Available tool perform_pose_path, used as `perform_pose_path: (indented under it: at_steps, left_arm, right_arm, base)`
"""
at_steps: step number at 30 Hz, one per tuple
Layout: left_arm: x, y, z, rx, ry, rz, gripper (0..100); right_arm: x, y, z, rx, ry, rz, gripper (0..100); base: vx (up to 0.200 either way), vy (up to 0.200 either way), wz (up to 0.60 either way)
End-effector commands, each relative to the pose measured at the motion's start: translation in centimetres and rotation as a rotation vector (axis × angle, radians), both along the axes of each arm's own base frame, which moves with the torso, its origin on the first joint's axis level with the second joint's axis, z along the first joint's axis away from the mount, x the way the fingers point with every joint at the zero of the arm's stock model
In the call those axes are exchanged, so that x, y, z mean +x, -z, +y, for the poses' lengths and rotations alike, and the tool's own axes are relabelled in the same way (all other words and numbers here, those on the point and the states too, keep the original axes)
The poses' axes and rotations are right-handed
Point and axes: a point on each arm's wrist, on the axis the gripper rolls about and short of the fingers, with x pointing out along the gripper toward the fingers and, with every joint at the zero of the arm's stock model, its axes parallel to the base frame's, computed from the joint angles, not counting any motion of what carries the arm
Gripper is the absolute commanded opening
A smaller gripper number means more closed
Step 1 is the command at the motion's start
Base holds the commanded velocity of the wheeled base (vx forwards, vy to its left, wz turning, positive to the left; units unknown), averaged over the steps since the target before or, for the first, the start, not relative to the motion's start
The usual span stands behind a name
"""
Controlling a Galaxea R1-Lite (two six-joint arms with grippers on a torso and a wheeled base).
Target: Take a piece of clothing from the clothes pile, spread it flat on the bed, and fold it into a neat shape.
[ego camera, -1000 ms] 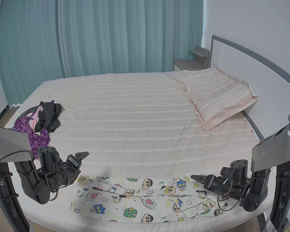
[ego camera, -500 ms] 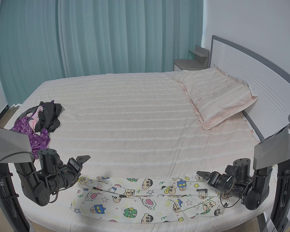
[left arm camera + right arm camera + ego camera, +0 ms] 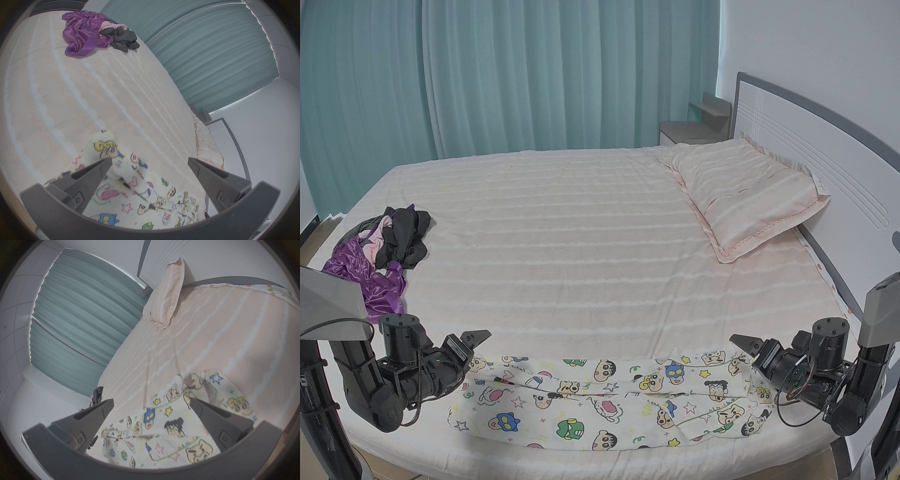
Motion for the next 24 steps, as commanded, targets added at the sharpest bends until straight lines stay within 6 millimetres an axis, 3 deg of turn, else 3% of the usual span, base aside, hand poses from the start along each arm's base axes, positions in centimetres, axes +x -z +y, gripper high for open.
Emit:
perform_pose_path:
  at_steps: [1, 13, 19, 24]
  left_arm:
    - [-0.2, 0.0, -0.2, 0.000, 0.007, 0.004, 100]
    - [-0.1, 0.0, -0.1, 0.002, 0.003, 0.001, 100]
    - [-0.1, 0.0, -0.1, 0.004, 0.004, 0.002, 100]
    - [-0.2, 0.2, -0.2, 0.006, 0.006, 0.011, 100]
  right_arm:
    - [-0.4, -0.4, -0.2, 0.010, 0.000, -0.013, 100]
    - [-1.4, -0.1, -0.3, -0.010, -0.011, 0.022, 100]
    - [-2.4, 0.3, 0.9, -0.033, -0.060, 0.053, 100]
    - [-3.2, 1.3, 1.0, -0.081, -0.082, 0.166, 100]
  base:
    - [0.000, 0.000, 0.00]
    - [0.000, 0.000, 0.00]
    - [0.000, 0.200, 0.00]
    - [0.000, 0.000, 0.00]
